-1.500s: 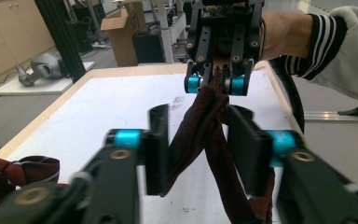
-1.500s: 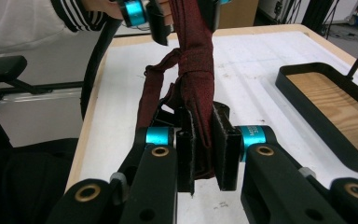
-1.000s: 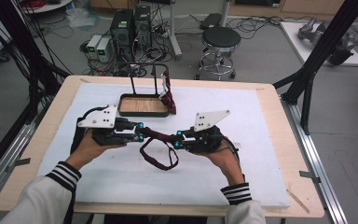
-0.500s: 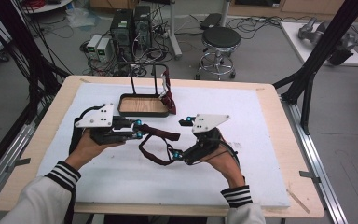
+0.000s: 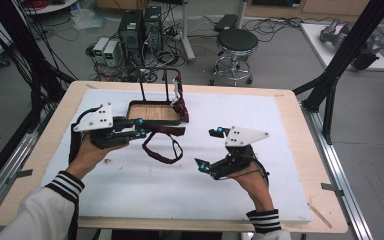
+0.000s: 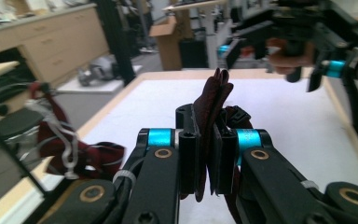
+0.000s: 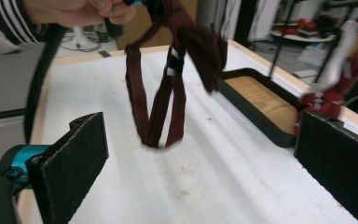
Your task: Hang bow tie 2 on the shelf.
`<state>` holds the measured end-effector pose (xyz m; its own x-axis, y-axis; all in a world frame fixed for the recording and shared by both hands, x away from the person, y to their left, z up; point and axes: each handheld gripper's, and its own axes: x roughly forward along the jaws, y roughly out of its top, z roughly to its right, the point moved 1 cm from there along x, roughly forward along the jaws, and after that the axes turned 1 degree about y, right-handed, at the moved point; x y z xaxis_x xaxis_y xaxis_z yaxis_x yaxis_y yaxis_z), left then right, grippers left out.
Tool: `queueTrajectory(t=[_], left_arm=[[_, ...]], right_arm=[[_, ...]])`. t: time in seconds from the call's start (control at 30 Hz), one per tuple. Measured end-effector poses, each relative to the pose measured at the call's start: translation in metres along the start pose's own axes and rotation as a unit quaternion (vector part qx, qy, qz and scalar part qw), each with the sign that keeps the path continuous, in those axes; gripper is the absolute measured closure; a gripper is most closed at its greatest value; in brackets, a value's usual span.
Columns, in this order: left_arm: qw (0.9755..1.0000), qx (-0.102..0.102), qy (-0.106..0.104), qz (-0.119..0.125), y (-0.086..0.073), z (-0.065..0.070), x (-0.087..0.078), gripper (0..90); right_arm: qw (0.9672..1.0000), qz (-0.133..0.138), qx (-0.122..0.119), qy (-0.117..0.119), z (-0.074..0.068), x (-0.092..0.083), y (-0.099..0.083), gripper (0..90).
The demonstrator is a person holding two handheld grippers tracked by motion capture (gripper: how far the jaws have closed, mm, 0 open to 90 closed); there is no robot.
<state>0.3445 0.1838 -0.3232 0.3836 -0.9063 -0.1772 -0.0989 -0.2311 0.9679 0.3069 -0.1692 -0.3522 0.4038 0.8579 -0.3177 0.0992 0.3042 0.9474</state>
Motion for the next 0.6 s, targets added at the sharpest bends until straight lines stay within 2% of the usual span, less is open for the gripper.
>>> queueTrajectory(t=[0.13,0.27,0.3,0.47,0.53,0.6], left_arm=[[0.9994,-0.003,0.035,0.005,0.002,-0.007,-0.006,83.9],[0.9973,-0.013,0.072,0.01,0.004,-0.013,-0.012,83.9],[0.996,-0.014,0.087,0.015,0.004,-0.016,-0.016,83.9],[0.9925,-0.02,0.117,0.027,0.006,-0.023,-0.023,84.0],[0.9906,-0.024,0.13,0.034,0.008,-0.025,-0.026,84.0],[0.9883,-0.026,0.145,0.04,0.01,-0.027,-0.029,84.0]], right_arm=[[0.9997,0.012,0.006,-0.021,0.0,-0.013,-0.008,2.0],[0.9986,0.027,0.013,-0.043,-0.001,-0.025,-0.017,2.0],[0.9982,0.029,0.014,-0.05,-0.001,-0.027,-0.019,2.0],[0.9953,0.048,0.019,-0.082,-0.001,-0.039,-0.029,2.0],[0.9938,0.052,0.02,-0.096,-0.002,-0.042,-0.034,2.0],[0.9931,0.054,0.03,-0.1,-0.004,-0.044,-0.04,2.0]])
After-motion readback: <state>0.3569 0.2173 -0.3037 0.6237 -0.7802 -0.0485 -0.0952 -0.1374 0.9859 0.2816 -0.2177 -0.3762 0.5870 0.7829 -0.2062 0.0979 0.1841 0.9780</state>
